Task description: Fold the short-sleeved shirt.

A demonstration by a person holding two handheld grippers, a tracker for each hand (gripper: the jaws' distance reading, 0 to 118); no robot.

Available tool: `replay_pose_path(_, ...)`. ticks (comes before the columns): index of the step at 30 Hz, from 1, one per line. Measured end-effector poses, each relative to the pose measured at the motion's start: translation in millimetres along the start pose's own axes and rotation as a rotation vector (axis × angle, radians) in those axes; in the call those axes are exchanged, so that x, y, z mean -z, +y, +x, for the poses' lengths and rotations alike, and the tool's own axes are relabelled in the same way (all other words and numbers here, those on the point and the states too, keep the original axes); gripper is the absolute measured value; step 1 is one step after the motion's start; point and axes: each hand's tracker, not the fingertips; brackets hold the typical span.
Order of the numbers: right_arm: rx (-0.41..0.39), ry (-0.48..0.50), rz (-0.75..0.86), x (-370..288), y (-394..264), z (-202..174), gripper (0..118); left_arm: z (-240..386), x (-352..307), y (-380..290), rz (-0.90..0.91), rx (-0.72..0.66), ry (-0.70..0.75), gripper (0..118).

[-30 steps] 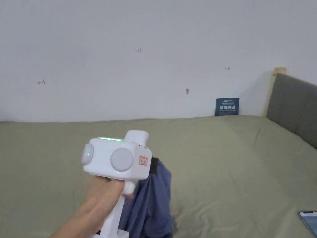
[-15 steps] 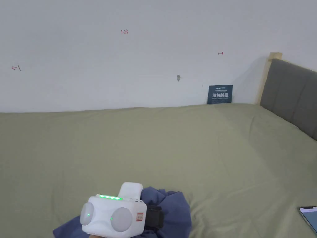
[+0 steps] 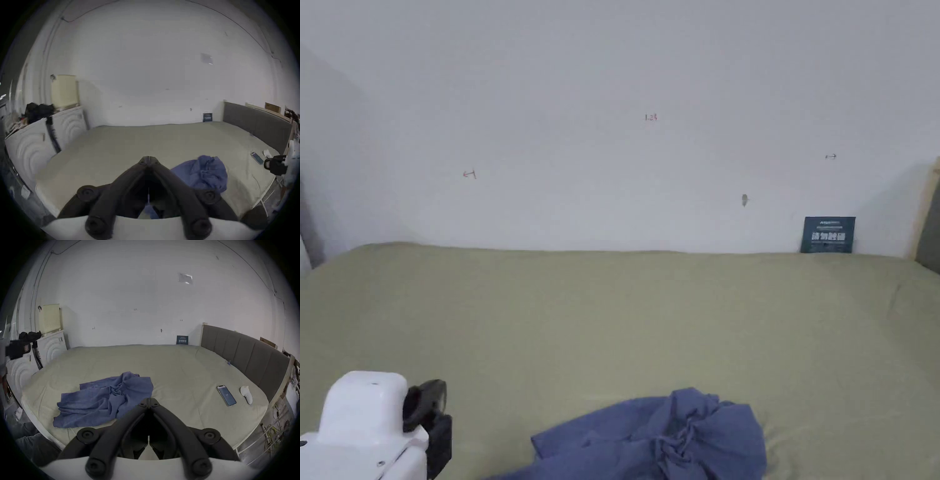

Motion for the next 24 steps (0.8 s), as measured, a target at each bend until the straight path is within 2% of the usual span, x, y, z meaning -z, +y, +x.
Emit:
replay_pose_path(5,-0.002,0.01,0.019,-4,4,-9,0,-22,-10,-14,-0.062,-0.044,0.04,1)
replay_pose_path(9,-0.009,0.018,0.011,1,4,-15,0,-26,17,-22,-0.163,-0.099,-0.02,1)
replay_pose_path(13,-0.017,0.019,-0.014,14,0,-16,0,-29,79,-39,-0.295,-0.087,-0.031,1)
replay_pose_path(19,-0.029,0.007,-0.091,43,-14,-14,0,-31,196,-86,-0.612,-0.065,-0.078,2)
replay_pose_path(20,-0.032,0.006,-0.108,50,-18,-13,0,-32,214,-93,-0.65,-0.056,-0.066,8)
replay_pose_path(21,-0.034,0.005,-0.124,55,-21,-12,0,-31,227,-99,-0.687,-0.018,-0.056,26)
replay_pose_path(22,-0.035,0.002,-0.14,60,-24,-11,0,-30,240,-106,-0.72,0.006,-0.032,76)
replay_pose_path(23,-0.036,0.003,-0.151,65,-27,-10,0,-28,250,-115,-0.754,0.024,-0.018,105)
replay_pose_path(24,-0.036,0.002,-0.162,69,-30,-9,0,-28,257,-122,-0.782,0.023,-0.029,116)
